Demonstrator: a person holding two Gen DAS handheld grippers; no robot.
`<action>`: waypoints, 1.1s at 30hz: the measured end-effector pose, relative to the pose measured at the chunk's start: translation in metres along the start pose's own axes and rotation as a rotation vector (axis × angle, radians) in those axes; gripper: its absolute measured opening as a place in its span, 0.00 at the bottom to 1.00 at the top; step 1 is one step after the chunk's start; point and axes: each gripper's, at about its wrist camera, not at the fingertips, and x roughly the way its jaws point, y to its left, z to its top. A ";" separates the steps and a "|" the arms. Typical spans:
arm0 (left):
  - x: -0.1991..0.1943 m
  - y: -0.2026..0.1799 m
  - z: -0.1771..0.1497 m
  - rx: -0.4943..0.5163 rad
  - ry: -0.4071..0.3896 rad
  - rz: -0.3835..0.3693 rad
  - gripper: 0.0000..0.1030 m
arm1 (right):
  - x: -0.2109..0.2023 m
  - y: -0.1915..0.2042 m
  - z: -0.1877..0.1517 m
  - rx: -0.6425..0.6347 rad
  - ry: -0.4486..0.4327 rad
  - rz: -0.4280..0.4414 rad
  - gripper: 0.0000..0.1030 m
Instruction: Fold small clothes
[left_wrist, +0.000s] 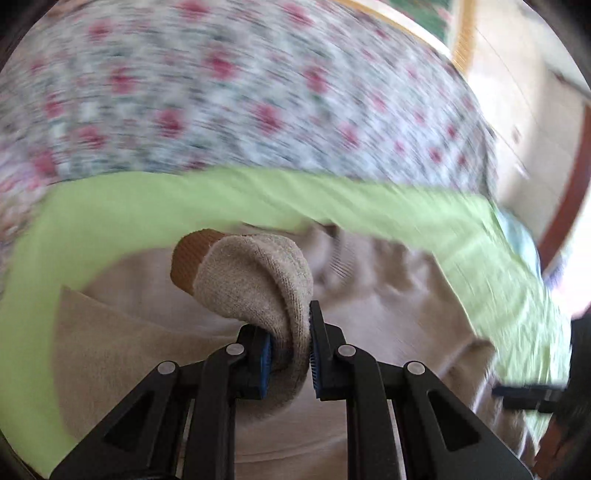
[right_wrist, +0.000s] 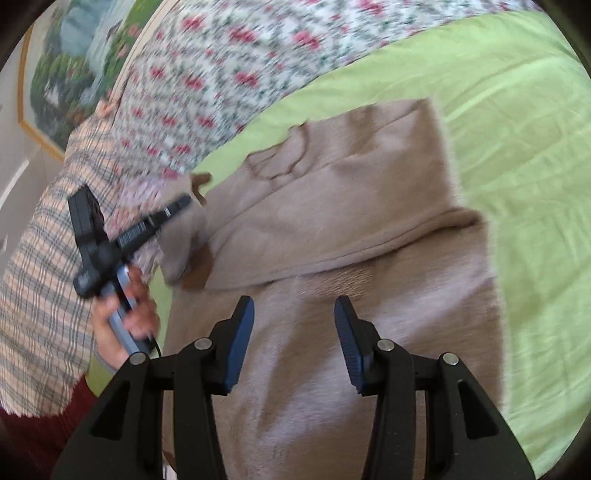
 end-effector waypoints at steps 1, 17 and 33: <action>0.013 -0.017 -0.007 0.041 0.029 -0.021 0.16 | -0.002 -0.004 0.002 0.010 -0.008 -0.007 0.45; -0.041 0.010 -0.088 0.070 0.170 0.038 0.62 | 0.071 0.029 0.069 -0.081 0.038 0.048 0.45; -0.053 0.149 -0.101 -0.186 0.211 0.349 0.63 | 0.216 0.067 0.133 -0.137 0.247 0.075 0.09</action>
